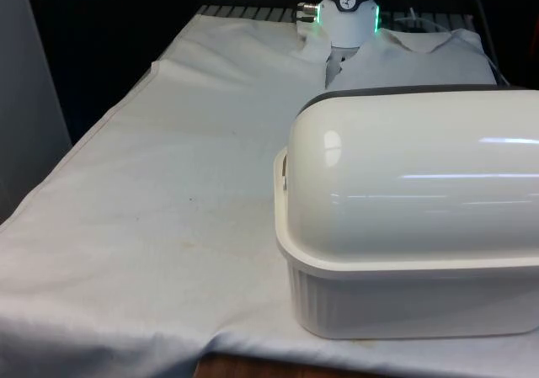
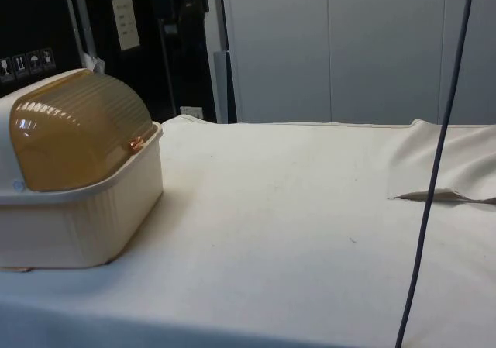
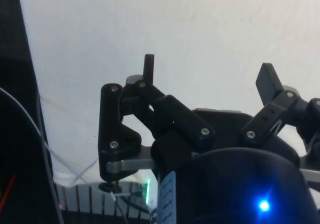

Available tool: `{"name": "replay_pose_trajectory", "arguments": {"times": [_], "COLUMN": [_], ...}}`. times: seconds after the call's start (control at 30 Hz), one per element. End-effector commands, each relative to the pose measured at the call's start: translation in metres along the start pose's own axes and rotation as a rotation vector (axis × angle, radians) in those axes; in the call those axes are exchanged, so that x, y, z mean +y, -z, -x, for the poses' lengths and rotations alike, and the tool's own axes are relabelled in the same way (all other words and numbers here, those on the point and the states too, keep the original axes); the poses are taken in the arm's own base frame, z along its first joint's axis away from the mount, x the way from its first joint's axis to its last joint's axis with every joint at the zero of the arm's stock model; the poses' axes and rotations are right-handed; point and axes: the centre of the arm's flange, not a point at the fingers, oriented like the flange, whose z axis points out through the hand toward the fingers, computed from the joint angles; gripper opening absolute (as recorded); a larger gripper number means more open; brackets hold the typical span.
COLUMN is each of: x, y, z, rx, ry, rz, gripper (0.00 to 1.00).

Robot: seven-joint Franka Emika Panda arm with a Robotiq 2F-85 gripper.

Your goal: Open the lid, then close it.

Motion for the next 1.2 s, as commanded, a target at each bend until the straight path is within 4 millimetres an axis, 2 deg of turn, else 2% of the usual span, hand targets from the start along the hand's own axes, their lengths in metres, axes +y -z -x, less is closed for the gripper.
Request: {"name": "replay_pose_trajectory", "arguments": {"times": [0.0,0.67,0.7,0.87,1.17], "x": [-0.004,-0.041,-0.038,-0.045,-0.045], "y": [-0.003,-0.05,-0.047,-0.06,-0.081], "z": [0.0,0.001,0.001,0.0,-0.001], "rx": [0.016,0.079,0.067,0.095,0.123], "ry": [-0.003,0.023,0.024,0.03,0.034], "rz": [0.002,0.0,-0.003,-0.002,-0.002], "gripper": [1.0,1.0,1.0,1.0,1.0]}}
